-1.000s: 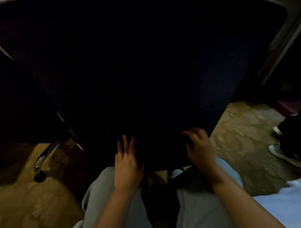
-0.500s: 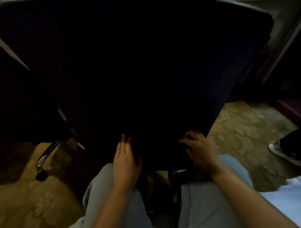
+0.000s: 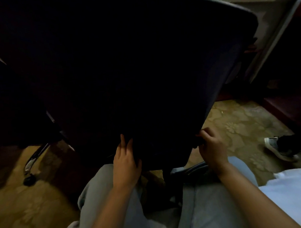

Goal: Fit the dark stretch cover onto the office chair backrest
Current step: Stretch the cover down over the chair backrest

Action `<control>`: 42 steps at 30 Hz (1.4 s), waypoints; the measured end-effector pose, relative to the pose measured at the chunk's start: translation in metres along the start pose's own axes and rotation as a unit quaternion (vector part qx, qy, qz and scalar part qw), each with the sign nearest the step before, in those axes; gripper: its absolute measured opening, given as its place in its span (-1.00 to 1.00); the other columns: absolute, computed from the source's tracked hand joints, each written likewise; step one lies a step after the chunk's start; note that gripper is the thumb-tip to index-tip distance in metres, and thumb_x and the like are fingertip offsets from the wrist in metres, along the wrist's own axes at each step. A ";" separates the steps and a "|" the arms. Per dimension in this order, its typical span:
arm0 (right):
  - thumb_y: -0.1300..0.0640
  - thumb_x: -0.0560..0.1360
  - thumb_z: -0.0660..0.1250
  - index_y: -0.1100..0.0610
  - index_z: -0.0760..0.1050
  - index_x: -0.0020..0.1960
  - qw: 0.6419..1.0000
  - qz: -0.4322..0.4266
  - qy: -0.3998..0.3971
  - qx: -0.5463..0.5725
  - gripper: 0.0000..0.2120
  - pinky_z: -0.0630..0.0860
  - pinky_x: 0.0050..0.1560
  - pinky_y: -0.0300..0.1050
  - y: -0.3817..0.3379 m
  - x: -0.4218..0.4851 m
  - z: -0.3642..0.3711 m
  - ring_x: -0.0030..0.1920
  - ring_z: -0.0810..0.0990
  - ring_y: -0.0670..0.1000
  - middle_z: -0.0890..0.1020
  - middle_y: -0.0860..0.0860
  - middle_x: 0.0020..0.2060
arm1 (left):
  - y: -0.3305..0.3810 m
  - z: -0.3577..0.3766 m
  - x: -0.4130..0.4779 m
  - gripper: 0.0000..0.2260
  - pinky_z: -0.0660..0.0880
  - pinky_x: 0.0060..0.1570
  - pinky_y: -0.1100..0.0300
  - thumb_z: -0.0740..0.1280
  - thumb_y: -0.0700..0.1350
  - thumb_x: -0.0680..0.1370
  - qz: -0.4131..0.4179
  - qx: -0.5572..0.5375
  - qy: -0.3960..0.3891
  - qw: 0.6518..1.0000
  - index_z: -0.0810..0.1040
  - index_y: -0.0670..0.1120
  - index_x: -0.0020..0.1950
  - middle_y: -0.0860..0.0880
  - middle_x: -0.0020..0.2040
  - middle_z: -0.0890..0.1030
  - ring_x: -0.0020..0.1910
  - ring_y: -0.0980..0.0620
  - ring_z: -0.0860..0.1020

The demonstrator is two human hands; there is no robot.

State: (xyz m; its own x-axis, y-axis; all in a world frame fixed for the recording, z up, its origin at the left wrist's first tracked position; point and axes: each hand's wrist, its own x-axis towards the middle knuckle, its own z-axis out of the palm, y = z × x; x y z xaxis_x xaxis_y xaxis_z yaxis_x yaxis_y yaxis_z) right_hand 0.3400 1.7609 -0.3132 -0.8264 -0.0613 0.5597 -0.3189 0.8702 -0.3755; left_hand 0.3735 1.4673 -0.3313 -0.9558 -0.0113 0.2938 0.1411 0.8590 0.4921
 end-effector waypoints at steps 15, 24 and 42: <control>0.22 0.46 0.28 0.10 0.44 0.14 0.994 -0.018 0.102 0.046 -0.75 0.53 -0.15 0.00 -0.011 -0.002 -0.004 -0.07 0.58 0.17 0.53 0.13 0.05 | -0.003 -0.005 -0.005 -0.35 0.39 0.33 -0.04 0.42 -0.13 0.48 0.014 -0.018 -0.013 1.000 0.23 -0.15 0.51 -0.12 0.56 0.07 0.45 -0.18 0.25; 0.17 0.53 0.27 0.05 0.61 0.11 0.952 0.114 -0.264 -0.102 -0.79 0.48 -0.07 -0.13 -0.014 0.004 0.018 0.04 0.58 0.09 0.58 0.04 0.11 | -0.004 -0.007 -0.006 -0.36 0.47 0.22 0.04 0.41 -0.15 0.49 0.022 -0.035 -0.023 0.999 0.23 -0.12 0.51 -0.08 0.56 0.05 0.40 -0.15 0.33; 0.25 0.44 0.38 0.13 0.60 0.04 0.984 0.084 -0.125 -0.098 -0.82 0.40 -0.21 -0.12 -0.032 0.005 0.016 -0.07 0.58 0.17 0.56 0.09 0.00 | -0.002 -0.006 -0.004 -0.40 0.53 0.10 0.05 0.35 -0.06 0.53 -0.026 -0.019 -0.040 0.999 0.20 -0.07 0.53 -0.11 0.56 0.09 0.38 -0.13 0.35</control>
State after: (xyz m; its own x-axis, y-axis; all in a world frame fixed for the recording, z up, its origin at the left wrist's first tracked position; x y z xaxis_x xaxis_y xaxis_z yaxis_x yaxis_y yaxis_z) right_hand 0.3389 1.7246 -0.3106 -0.9559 -0.0048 0.2937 -0.0922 0.9542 -0.2846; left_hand 0.3790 1.4621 -0.3289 -0.9794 -0.0133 0.2015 0.0988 0.8388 0.5355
